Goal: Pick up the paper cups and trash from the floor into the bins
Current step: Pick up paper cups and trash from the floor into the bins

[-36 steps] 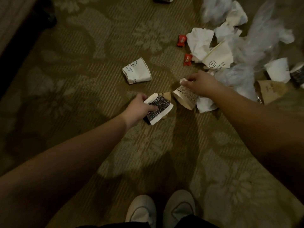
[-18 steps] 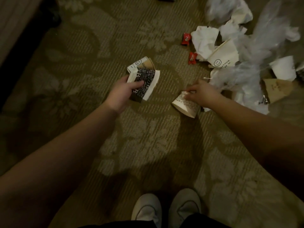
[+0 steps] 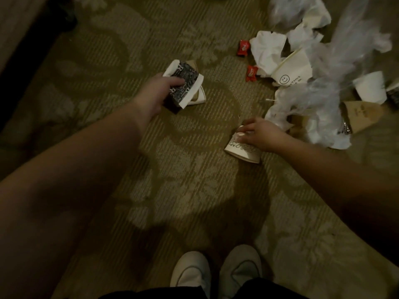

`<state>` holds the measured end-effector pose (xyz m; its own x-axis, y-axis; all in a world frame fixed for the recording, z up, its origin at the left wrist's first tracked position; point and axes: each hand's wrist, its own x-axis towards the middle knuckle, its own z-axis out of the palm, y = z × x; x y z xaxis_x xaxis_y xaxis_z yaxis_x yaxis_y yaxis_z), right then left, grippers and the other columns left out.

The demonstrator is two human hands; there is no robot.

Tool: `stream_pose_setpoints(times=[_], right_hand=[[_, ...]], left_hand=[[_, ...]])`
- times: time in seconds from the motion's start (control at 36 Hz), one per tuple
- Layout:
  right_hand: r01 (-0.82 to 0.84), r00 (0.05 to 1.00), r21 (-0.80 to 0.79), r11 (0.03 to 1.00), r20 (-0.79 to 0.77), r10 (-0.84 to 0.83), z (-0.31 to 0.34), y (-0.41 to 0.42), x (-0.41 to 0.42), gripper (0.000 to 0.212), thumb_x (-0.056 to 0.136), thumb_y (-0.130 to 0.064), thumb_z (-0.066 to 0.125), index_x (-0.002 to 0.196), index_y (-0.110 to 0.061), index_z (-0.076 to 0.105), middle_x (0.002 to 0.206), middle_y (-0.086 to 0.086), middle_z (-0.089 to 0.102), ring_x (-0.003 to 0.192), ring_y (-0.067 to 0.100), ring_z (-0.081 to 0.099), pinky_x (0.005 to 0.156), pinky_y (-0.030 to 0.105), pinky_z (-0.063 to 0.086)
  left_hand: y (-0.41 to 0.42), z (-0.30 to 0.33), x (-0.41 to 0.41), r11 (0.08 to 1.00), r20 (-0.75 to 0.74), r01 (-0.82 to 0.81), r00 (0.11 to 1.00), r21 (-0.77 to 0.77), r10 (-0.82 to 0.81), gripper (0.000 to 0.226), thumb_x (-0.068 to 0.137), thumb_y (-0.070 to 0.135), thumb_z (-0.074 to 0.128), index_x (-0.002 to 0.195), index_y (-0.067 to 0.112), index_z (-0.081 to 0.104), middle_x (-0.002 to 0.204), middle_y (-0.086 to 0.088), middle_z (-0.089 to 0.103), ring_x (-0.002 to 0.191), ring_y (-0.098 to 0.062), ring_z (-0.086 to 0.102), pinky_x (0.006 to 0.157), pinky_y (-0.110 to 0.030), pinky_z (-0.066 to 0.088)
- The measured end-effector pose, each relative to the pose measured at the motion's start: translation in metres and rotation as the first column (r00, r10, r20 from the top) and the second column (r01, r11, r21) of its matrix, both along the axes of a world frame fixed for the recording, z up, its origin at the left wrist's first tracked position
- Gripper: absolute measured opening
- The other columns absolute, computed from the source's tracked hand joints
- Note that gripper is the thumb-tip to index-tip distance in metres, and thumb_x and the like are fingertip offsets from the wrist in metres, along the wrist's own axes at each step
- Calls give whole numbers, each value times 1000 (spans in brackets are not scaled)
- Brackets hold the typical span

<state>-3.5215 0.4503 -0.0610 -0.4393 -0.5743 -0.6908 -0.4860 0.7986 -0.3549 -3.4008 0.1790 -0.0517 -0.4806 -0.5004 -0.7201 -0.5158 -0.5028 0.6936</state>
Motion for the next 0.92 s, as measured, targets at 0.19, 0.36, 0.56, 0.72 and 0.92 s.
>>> stream_pose_setpoints(times=[0.19,0.36,0.56,0.72,0.92], right_hand=[[180,984,7,984,19,-180,-2,0,1,43,90,-42,69,132,-40,61,133,7,51,115,23,55,88,30,48],[385,917,-61,921,139,-374,2,5,-1,37,88,-26,74,124,-31,68,132,2,60,107,16,57,95,34,52],[444,876,2,896,209,-435,11,12,-5,43,84,-18,78,126,-20,67,126,5,64,106,18,61,91,30,52],[429,890,-71,901,203,-408,57,22,-20,43,86,-20,76,128,-21,65,115,-1,64,84,6,58,73,22,48],[598,801,-260,758,187,-568,140,66,-51,32,84,-21,78,115,-20,72,106,-1,69,92,8,63,77,22,50]], left_hand=[[16,-5,-14,984,11,167,986,-66,-166,33,86,10,74,116,16,61,102,-2,73,85,-16,72,65,-27,57],[27,-17,-9,992,-62,120,991,-33,-122,32,85,12,75,114,17,63,106,-4,74,94,-20,73,82,-37,60],[44,-6,-13,987,-145,135,982,87,-121,35,89,12,70,122,15,62,110,-7,74,97,-21,72,80,-39,60],[50,36,-39,970,-147,226,966,87,-212,29,88,14,70,116,20,63,104,-1,75,93,-16,73,82,-36,58],[74,110,-89,932,-139,356,928,63,-345,26,90,15,67,116,14,64,95,-1,74,81,-13,70,83,-35,57]])
